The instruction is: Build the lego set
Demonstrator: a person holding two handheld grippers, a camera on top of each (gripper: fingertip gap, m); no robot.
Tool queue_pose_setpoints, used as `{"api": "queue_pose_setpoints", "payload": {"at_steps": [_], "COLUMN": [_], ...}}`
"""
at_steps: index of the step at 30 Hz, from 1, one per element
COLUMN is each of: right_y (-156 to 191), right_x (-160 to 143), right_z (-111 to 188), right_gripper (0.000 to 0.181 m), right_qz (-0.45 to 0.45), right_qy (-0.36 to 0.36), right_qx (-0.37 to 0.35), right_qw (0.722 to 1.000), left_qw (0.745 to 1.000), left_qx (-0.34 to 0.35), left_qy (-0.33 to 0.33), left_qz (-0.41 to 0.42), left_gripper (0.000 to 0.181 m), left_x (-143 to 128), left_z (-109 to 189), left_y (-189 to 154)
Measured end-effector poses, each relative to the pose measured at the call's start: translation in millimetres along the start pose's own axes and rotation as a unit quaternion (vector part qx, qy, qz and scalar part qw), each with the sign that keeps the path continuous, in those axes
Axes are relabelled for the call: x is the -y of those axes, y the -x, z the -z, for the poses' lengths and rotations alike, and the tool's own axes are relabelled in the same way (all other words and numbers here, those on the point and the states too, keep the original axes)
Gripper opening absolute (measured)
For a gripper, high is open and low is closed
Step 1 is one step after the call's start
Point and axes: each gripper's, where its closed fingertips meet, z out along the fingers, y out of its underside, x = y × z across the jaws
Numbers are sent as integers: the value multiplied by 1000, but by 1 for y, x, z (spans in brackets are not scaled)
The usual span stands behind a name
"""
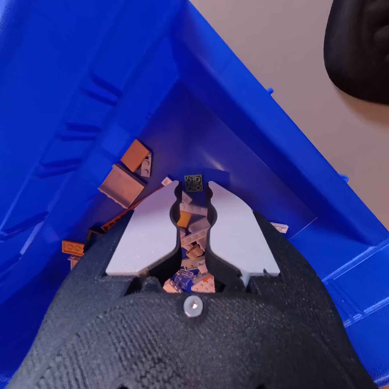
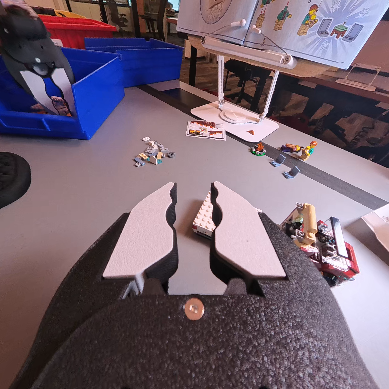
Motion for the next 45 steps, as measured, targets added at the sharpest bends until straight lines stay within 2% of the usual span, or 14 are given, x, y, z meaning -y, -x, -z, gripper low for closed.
{"api": "queue_pose_setpoints", "payload": {"at_steps": [8,12,14,16,19,22,26,28,30,33,35,39,45], "right_y": [-1,1,4,9,27,55,91,106,118,129,128,120,106], "right_x": [1,3,4,5,11,24,46,59,72,88,91,91,79], "right_z": [2,4,5,5,2,-2,-1,2,7,13,14,17,17], "right_gripper": [30,30,30,30,31,31,31,31,31,30,29,27,19], "right_qz": [-1,3,6,3,-25,-53,6,52,102,176,218,268,301], "right_qy": [-4,-6,-7,-10,-19,-39,-60,-75,-94,-114,-112,-110,-80], "right_qx": [-2,0,5,18,67,141,200,218,230,240,238,226,210], "right_qw": [1000,1000,1000,1000,997,988,978,972,963,948,940,930,927], "left_qw": [1000,1000,997,984,932,852,717,653,612,577,564,567,582], "left_qx": [-4,19,38,59,84,81,-42,-108,-164,-231,-271,-310,-324], "left_qy": [10,4,-49,-152,-344,-512,-687,-737,-758,-764,-758,-739,-718], "left_qz": [9,14,40,67,75,69,111,139,156,173,184,192,201], "left_gripper": [17,17,17,16,16,16,15,16,16,16,16,16,16], "left_x": [-2,-3,7,32,88,146,204,225,244,274,293,320,334], "left_z": [-8,-3,12,39,93,140,173,176,170,149,134,112,97], "left_y": [1,4,7,9,1,-22,-50,-54,-56,-57,-55,-50,-43]}}
